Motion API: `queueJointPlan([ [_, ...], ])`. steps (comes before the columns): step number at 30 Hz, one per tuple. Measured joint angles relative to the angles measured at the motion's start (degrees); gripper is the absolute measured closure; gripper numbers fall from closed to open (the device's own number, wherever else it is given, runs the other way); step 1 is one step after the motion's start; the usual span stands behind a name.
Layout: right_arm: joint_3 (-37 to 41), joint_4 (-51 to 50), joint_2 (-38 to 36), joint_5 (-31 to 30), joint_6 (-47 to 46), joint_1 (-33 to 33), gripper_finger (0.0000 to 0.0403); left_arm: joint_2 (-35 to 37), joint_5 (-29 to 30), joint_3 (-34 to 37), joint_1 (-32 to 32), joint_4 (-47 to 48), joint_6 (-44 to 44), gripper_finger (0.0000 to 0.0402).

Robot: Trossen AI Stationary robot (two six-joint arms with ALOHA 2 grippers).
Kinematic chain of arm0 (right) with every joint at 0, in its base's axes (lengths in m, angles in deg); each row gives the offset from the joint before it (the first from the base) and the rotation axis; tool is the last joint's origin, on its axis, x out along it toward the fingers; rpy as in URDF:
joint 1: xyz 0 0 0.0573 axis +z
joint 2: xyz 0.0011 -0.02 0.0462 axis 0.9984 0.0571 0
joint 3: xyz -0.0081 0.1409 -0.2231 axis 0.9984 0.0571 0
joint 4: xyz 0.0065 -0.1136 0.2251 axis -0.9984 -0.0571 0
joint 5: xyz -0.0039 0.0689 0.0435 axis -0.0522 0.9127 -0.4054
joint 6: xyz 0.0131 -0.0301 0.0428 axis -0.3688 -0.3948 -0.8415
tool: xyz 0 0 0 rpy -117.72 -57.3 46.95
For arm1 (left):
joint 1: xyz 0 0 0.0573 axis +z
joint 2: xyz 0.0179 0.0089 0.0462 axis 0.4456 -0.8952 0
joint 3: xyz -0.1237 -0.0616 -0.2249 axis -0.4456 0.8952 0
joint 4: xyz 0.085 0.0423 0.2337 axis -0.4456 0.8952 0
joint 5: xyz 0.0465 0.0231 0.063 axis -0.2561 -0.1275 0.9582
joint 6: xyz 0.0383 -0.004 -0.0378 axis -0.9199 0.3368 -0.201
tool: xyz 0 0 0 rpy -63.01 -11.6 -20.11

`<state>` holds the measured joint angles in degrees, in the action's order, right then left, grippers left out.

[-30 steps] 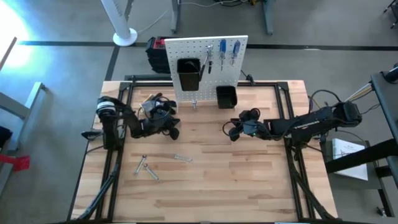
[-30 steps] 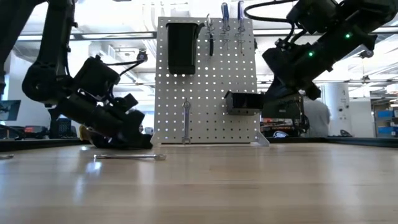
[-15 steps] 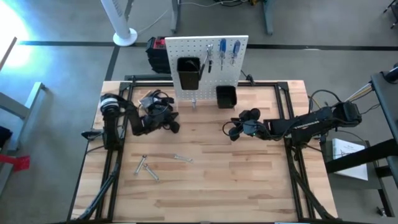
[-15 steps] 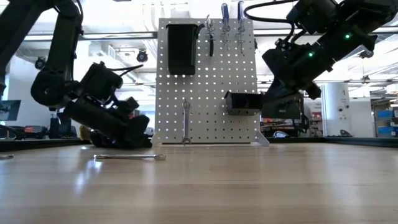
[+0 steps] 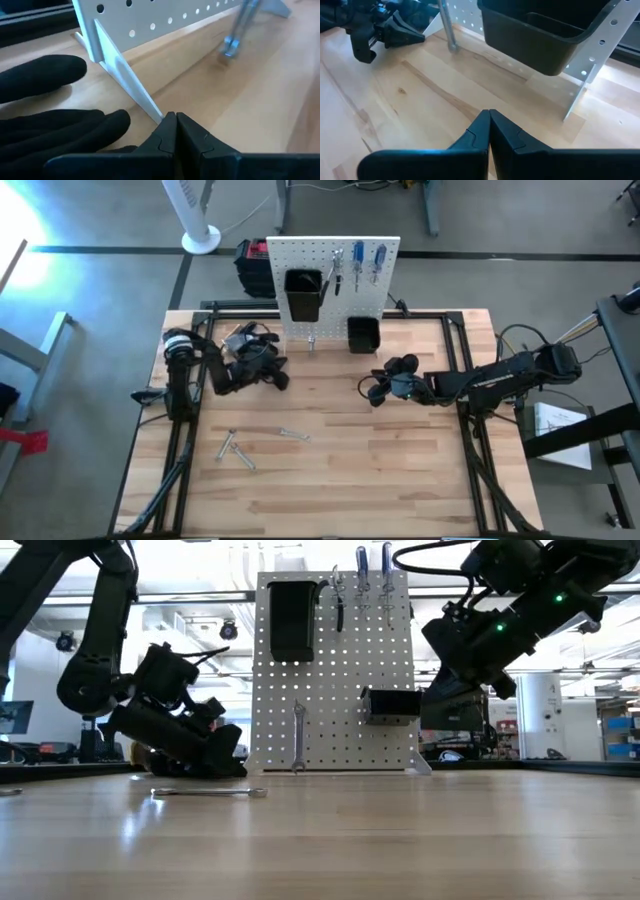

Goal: Hang tools onto peg board
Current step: Hang the wrench on the peg board

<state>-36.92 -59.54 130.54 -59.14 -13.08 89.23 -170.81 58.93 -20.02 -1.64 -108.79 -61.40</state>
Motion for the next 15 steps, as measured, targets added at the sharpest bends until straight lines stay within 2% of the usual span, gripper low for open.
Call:
queueJointPlan([
  [11,0.0,0.32,0.0,0.02,-1.06,1.88,0.0403,11.79,-17.14,9.41,-4.78,0.79,5.93,0.0401],
  [15,0.0,0.48,0.0,0.11,-2.23,1.88,0.0403,17.69,-19.02,12.55,-8.93,1.35,10.09,0.0401],
])
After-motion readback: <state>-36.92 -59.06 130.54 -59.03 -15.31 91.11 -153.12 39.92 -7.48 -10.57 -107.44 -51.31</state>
